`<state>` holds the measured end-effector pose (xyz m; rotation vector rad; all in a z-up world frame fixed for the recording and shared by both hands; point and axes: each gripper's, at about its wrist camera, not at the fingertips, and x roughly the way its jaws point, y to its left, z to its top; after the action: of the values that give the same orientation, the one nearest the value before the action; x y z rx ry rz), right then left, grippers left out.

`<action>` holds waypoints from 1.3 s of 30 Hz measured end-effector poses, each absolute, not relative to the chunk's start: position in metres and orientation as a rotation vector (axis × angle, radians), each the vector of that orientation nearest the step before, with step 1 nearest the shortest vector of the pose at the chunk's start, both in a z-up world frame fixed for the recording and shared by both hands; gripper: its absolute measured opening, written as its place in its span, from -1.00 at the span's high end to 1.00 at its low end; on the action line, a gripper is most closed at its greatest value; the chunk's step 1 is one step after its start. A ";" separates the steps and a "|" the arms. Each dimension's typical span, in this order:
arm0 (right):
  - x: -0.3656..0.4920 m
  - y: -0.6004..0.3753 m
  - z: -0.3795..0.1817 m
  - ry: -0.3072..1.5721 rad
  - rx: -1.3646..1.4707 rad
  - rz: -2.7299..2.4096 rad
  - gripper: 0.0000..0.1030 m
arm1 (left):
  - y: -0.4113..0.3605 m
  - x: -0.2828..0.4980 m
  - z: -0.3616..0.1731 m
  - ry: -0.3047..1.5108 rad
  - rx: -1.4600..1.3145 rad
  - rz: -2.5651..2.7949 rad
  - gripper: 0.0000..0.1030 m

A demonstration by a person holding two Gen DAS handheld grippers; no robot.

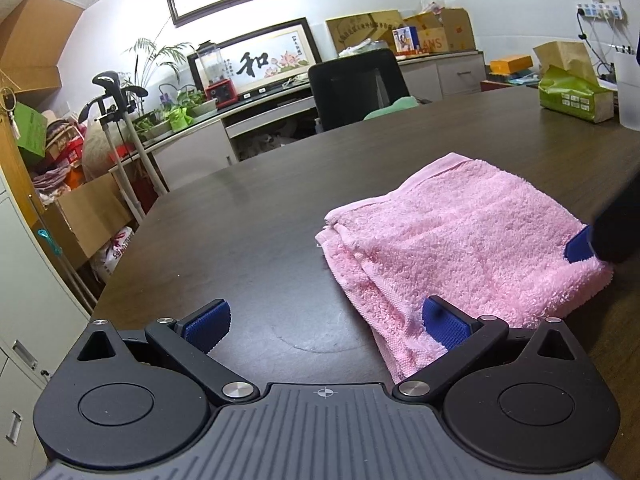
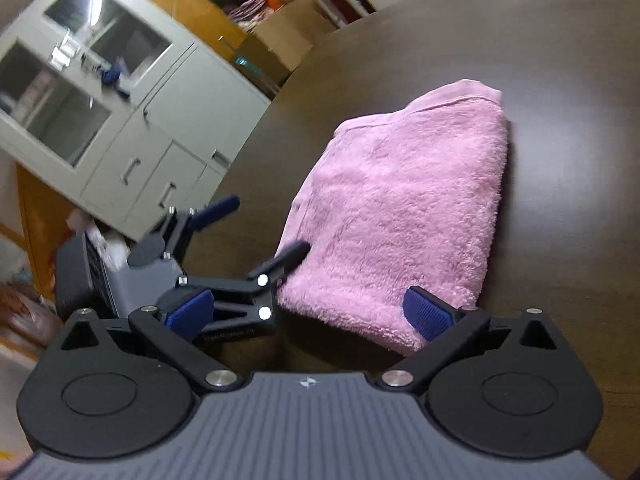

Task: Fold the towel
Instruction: 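Push the folded towel edges square with the right gripper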

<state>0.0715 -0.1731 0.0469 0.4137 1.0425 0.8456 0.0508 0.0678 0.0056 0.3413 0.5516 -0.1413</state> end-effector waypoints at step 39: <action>0.027 -0.205 0.034 0.652 0.175 0.386 -1.00 | 0.092 0.043 0.025 0.589 0.050 -0.053 -1.00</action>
<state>0.0266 -0.2053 0.0345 0.1749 0.6521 0.3865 0.0430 0.0919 0.0250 0.0503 0.5888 -0.0531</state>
